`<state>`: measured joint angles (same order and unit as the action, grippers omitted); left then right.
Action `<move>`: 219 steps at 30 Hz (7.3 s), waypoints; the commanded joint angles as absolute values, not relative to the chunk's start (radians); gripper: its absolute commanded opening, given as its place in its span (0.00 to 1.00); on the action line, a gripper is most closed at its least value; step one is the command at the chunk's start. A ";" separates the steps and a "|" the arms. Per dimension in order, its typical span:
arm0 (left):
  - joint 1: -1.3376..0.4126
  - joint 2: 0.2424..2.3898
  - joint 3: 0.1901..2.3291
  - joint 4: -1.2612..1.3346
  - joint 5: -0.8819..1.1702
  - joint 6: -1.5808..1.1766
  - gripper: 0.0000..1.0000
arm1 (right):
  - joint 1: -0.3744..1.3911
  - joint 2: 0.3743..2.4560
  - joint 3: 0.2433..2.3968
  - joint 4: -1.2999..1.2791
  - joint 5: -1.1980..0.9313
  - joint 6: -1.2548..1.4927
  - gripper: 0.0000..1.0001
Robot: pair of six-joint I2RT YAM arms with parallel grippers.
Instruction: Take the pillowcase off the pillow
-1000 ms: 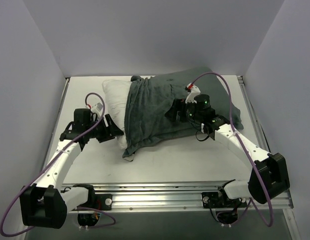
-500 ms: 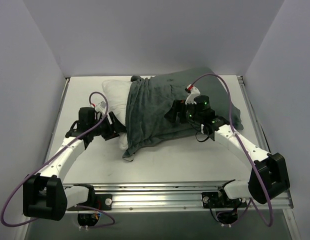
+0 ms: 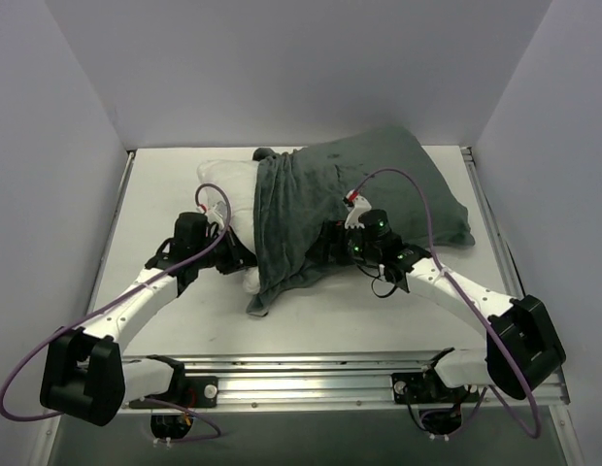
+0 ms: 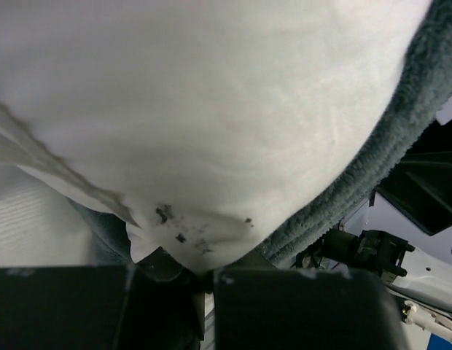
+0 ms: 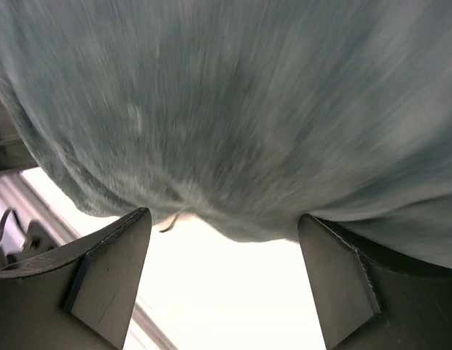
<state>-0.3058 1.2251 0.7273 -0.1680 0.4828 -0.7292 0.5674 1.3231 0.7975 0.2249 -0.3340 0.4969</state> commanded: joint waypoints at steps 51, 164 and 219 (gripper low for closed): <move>-0.646 1.298 1.137 -0.147 0.089 -0.925 0.02 | 0.870 1.365 0.857 0.127 0.021 0.557 0.38; -0.672 0.942 1.181 -0.974 -0.282 -0.581 0.02 | 0.120 1.921 2.018 -0.474 0.509 0.296 0.00; -0.590 1.384 1.365 -0.485 -0.259 -0.290 0.55 | 0.311 1.609 1.290 0.032 -0.199 0.468 0.70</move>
<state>-0.5625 1.4075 1.2850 -0.4767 -0.1944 -0.4568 0.3023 1.5421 1.2030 -0.0105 -0.1673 0.4675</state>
